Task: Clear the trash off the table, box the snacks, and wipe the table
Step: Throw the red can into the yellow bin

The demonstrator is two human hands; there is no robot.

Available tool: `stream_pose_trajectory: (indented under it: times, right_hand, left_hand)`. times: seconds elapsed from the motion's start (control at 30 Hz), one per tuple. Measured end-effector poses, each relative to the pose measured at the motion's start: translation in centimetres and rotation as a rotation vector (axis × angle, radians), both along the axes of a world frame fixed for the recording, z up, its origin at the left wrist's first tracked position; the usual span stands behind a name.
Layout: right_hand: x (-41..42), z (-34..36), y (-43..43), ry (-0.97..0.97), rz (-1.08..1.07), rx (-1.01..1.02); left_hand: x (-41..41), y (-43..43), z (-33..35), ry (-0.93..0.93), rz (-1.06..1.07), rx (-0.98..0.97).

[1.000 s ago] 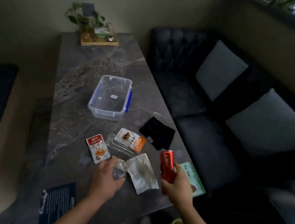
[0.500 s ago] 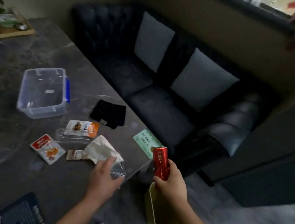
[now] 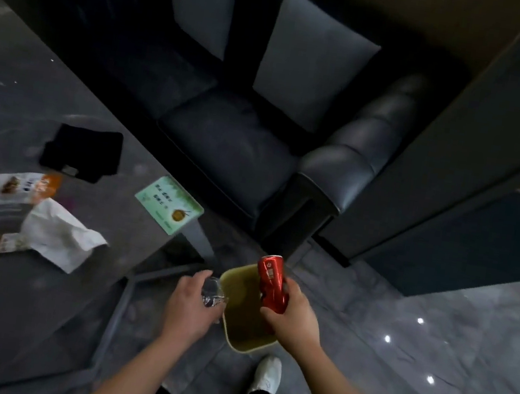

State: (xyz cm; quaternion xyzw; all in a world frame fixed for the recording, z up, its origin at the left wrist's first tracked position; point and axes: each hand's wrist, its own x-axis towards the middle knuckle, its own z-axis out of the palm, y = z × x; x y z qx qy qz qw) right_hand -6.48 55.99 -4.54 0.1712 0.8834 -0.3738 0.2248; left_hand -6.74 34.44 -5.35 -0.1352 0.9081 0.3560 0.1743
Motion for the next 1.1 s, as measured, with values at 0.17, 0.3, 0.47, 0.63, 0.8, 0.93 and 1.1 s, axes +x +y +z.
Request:
stream_pose_trajectory:
  times: [0.17, 0.3, 0.47, 0.63, 0.8, 0.93, 1.1]
  right_hand:
    - [0.3, -5.8, 3.2, -0.148, -0.010, -0.003]
    - [0.7, -12.4, 3.4, -0.239, -0.053, -0.051]
    - [0.5, -20.8, 2.3, -0.310, -0.073, -0.063]
    - [-0.2, -28.0, 1.3, -0.315, -0.065, -0.015]
    - [0.3, -33.9, 1.5, -0.343, -0.048, 0.041]
    - [0.4, -37.9, 1.9, -0.383, -0.019, 0.077]
    - [-0.8, -41.8, 1.8, -0.387, -0.004, 0.132]
  left_hand:
    - [0.4, 3.4, -6.5, -0.082, 0.012, 0.049]
    - [-0.4, 4.3, -13.6, -0.155, -0.005, 0.027]
    - [-2.2, 4.5, -21.9, -0.180, -0.062, -0.050]
    - [-3.6, 5.2, -28.0, -0.192, -0.142, -0.085]
    - [-3.6, 6.2, -32.9, -0.183, -0.300, -0.197]
    - [-3.7, 6.9, -36.6, -0.085, -0.462, -0.299]
    - [-4.9, 7.7, -39.8, -0.073, -0.684, -0.459]
